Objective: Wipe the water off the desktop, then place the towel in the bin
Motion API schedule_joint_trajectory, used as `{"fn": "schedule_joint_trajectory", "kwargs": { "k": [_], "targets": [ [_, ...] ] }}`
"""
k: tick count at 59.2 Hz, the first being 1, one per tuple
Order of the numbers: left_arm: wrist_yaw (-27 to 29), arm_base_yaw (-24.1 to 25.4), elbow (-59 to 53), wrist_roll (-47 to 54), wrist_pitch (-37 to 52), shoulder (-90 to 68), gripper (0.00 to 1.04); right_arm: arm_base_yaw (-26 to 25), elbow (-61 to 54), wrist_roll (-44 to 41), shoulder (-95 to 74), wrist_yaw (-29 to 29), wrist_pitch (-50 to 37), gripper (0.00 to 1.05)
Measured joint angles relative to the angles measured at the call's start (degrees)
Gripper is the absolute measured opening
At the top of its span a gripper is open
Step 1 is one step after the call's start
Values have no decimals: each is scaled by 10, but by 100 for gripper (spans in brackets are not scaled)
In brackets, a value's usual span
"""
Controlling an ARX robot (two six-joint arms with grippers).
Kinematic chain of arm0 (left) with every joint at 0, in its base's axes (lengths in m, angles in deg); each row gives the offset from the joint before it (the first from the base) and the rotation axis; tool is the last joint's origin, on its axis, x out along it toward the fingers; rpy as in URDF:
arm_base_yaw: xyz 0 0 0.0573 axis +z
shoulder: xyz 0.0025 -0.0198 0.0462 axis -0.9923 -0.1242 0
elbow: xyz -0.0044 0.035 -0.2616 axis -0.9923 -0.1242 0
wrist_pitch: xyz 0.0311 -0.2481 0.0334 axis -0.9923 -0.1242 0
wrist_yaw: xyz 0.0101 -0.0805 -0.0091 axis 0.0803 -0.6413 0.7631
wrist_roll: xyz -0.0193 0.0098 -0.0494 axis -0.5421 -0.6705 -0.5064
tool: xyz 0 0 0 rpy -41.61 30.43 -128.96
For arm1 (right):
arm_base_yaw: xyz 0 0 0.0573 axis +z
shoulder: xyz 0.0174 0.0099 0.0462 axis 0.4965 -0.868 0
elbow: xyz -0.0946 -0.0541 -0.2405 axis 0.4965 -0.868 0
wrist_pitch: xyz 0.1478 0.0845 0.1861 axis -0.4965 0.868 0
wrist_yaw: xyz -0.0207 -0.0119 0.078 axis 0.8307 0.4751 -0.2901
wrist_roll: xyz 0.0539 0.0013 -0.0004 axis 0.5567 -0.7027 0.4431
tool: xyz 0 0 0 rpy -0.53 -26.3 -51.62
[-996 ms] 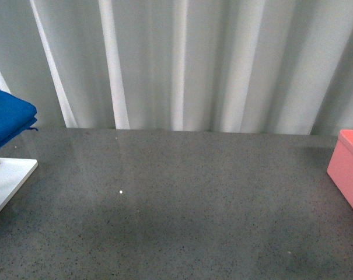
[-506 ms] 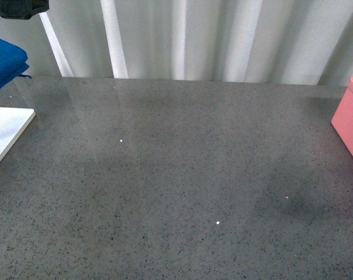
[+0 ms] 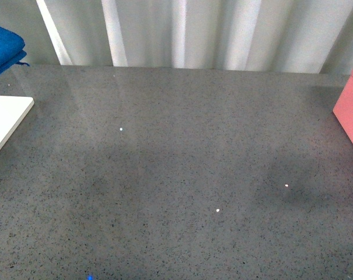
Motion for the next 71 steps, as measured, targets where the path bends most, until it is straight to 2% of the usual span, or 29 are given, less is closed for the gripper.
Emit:
{"fn": "schedule_joint_trajectory", "kwargs": {
  "k": [37, 71],
  "targets": [
    [40, 30, -13, 52, 54, -70, 98, 0, 0, 0, 0, 0, 0, 98],
    [35, 35, -57, 68, 77, -76, 98, 0, 0, 0, 0, 0, 0, 98]
  ]
}}
